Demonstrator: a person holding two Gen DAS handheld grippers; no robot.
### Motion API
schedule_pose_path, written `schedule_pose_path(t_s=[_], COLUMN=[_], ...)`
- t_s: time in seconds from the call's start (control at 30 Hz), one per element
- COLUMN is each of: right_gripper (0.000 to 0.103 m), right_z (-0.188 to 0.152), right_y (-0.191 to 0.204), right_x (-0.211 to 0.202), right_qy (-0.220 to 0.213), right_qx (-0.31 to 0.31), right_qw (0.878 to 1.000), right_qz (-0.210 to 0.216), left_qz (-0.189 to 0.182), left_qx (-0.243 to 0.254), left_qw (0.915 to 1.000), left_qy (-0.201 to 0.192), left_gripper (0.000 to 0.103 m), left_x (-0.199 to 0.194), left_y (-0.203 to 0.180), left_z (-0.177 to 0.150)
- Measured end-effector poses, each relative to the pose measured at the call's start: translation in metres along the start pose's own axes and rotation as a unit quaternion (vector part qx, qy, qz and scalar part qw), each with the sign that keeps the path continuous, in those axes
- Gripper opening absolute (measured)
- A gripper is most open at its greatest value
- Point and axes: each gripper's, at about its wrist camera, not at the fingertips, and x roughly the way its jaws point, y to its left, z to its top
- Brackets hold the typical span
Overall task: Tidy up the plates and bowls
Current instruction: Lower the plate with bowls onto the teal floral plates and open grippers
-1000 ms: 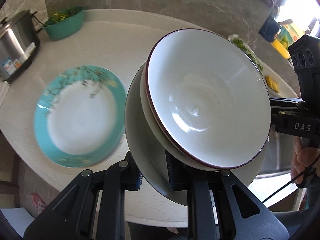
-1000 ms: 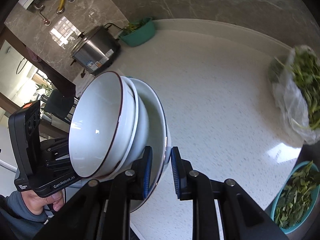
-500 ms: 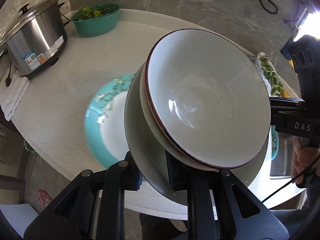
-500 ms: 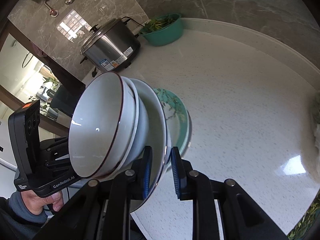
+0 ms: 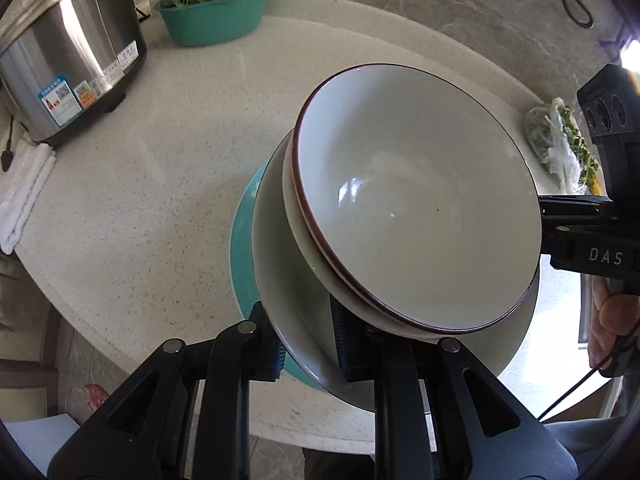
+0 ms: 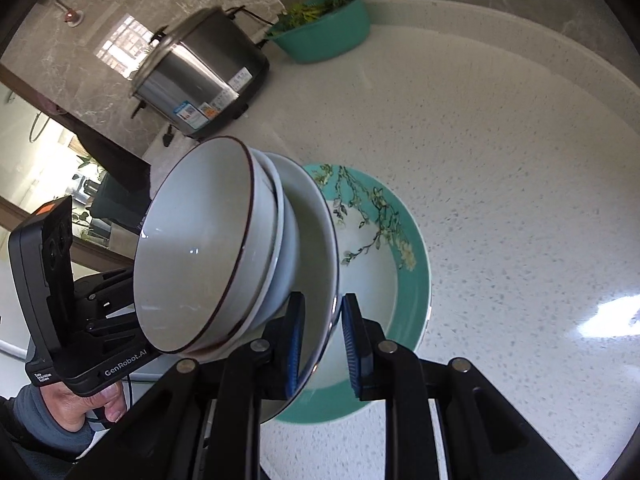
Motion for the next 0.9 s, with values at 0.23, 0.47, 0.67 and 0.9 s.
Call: schedule_pose_path(t_s=[0.23,0.47,0.67,0.9], right_gripper=[0.021,0.021,0.021,0.022], right_z=[0.003,0.001,0.000,-0.001], right_y=[-0.006,-0.010,-0.012,-0.013], right_x=[0.020,0.027,0.026,0.025], right_qy=[0.004,0.004,0.002,-0.002], right_qx=[0.016,0.025,0.024,0.023], right_qw=[1.000,1.000,1.000,1.000], right_qz=[-0.010,-0.011,-0.011,-0.008], left_qz=[-0.007,-0.009,-0.007,-0.004], left_qx=[0.011,0.019,0.024,0.018], left_qw=[0.9999,0.9998,0.9997,0.9998], left_qy=[0.005,0.004,0.001,-0.006], left_gripper=[0.016,0.016,0.016,0.016], left_x=[0.026,0.034,0.032,0.030], left_y=[0.012,0.010,0.005,0.003], left_z=[0.003,0.006,0.004,-0.001])
